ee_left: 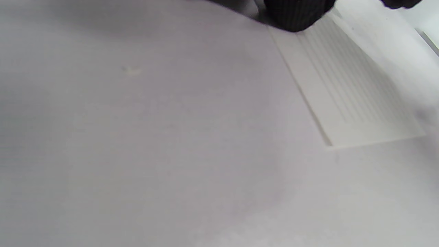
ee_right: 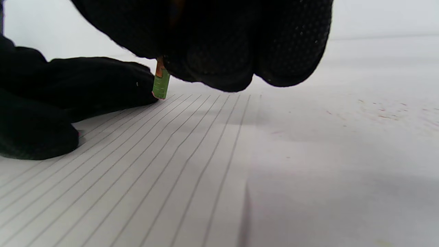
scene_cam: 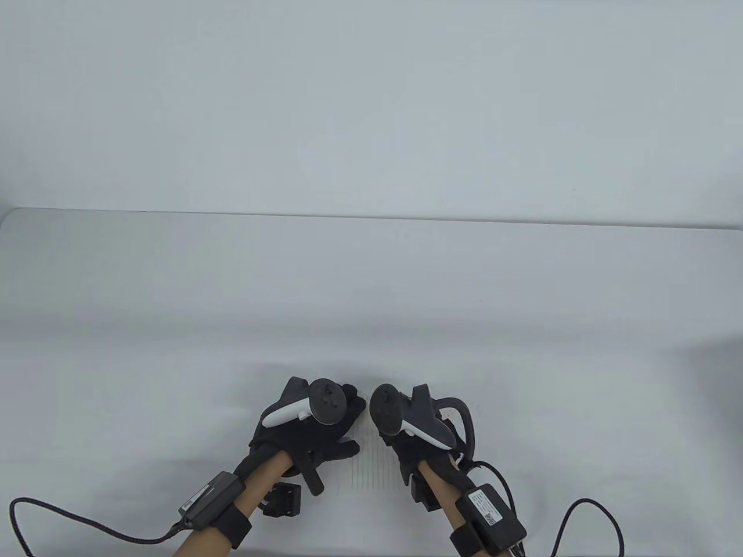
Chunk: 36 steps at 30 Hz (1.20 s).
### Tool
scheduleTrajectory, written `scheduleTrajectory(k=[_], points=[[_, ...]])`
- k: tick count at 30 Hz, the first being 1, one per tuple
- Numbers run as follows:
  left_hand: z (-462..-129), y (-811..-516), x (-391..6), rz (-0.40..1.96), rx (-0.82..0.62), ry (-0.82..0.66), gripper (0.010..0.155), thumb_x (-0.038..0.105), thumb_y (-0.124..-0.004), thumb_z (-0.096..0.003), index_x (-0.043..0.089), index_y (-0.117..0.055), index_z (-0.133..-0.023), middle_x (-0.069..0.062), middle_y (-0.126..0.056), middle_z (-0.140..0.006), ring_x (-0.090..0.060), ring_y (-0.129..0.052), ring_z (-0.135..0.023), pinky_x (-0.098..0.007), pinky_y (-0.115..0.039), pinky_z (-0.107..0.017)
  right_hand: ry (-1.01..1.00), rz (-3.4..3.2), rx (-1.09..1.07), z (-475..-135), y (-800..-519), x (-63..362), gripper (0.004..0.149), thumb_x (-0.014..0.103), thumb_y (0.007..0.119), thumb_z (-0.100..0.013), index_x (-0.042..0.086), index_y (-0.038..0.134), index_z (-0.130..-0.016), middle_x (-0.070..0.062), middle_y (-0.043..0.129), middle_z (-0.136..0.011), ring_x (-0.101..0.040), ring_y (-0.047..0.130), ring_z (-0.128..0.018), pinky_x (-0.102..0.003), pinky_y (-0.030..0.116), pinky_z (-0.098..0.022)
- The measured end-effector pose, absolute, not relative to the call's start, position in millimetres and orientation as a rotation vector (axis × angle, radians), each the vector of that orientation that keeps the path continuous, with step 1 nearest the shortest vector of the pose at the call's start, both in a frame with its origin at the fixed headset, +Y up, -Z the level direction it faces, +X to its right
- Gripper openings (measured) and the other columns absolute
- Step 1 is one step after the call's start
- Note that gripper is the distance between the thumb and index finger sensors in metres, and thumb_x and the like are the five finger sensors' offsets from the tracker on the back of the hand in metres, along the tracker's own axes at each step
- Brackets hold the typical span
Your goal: Apply wax crayon on paper
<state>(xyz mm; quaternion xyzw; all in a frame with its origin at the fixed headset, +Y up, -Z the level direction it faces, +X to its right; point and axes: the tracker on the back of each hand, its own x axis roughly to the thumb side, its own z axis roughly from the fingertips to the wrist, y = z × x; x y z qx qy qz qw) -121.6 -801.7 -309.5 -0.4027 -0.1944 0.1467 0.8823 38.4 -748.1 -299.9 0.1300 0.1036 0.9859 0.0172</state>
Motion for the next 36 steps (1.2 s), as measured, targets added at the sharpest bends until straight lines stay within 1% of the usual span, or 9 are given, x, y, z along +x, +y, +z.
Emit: scheduleTrajectory(k=[6,11,14,16,18,21,27,36], points=[[-310,-802,-122,0.31,-0.839,-0.405,0.078,0.051,-0.054,-0.0604,0.043,0.008,-0.107,0.022,0.023,-0.11,-0.008,0.027,-0.105,-0.054,0.023,-0.068,0.31,3.132,0.452,-302,-753,14,0.039,0.034,0.074,-0.053,0.019,0.075,-0.09,-0.007,0.087,-0.07,-0.012,0.091,-0.052,-0.04,0.08,-0.048],[-310,-802,-121,0.302,-0.841,-0.406,0.078,0.052,-0.054,-0.0605,0.043,0.008,-0.107,0.022,0.023,-0.11,-0.008,0.028,-0.105,-0.054,0.023,-0.068,0.271,3.251,0.477,-302,-754,2,0.039,0.032,0.073,-0.054,0.018,0.074,-0.091,-0.008,0.086,-0.072,-0.013,0.09,-0.053,-0.041,0.079,-0.049],[-309,-803,-121,0.288,-0.841,-0.407,0.075,0.052,-0.051,-0.061,0.042,0.007,-0.107,0.022,0.024,-0.11,-0.008,0.028,-0.104,-0.054,0.023,-0.068,0.244,3.32,0.53,-298,-759,-3,0.039,0.03,0.07,-0.055,0.016,0.072,-0.092,-0.009,0.084,-0.073,-0.014,0.089,-0.055,-0.041,0.078,-0.05],[-309,-803,-121,0.285,-0.842,-0.406,0.069,0.049,-0.046,-0.0627,0.043,0.007,-0.106,0.022,0.024,-0.109,-0.008,0.028,-0.104,-0.054,0.023,-0.068,0.231,3.361,0.563,-296,-760,-6,0.04,0.029,0.069,-0.055,0.015,0.071,-0.092,-0.009,0.084,-0.074,-0.014,0.089,-0.055,-0.041,0.078,-0.05],[-310,-803,-122,0.291,-0.846,-0.401,0.067,0.048,-0.045,-0.0636,0.043,0.006,-0.106,0.024,0.024,-0.109,-0.007,0.028,-0.104,-0.053,0.024,-0.068,0.237,3.361,0.566,-296,-760,-9,0.04,0.028,0.068,-0.056,0.014,0.07,-0.092,-0.01,0.084,-0.074,-0.014,0.089,-0.055,-0.042,0.078,-0.05],[-310,-801,-121,0.263,-0.838,-0.394,0.069,0.05,-0.047,-0.0627,0.044,0.005,-0.106,0.024,0.022,-0.11,-0.006,0.027,-0.105,-0.054,0.024,-0.067,0.243,3.34,0.568,-297,-760,-8,0.039,0.027,0.068,-0.056,0.013,0.071,-0.092,-0.01,0.084,-0.073,-0.014,0.089,-0.054,-0.042,0.078,-0.05],[-311,-801,-120,0.237,-0.839,-0.389,0.069,0.051,-0.048,-0.062,0.044,0.005,-0.106,0.024,0.022,-0.11,-0.006,0.025,-0.106,-0.054,0.024,-0.066,0.255,3.328,0.578,-296,-758,-9,0.04,0.027,0.069,-0.055,0.011,0.072,-0.092,-0.011,0.085,-0.072,-0.015,0.09,-0.053,-0.042,0.078,-0.049],[-311,-800,-118,0.209,-0.824,-0.39,0.07,0.05,-0.048,-0.0619,0.044,0.005,-0.106,0.022,0.021,-0.111,-0.009,0.024,-0.107,-0.055,0.023,-0.066,0.306,3.377,0.661,-280,-756,-10,0.038,0.027,0.069,-0.055,0.012,0.074,-0.09,-0.011,0.086,-0.071,-0.014,0.09,-0.052,-0.042,0.079,-0.048]])
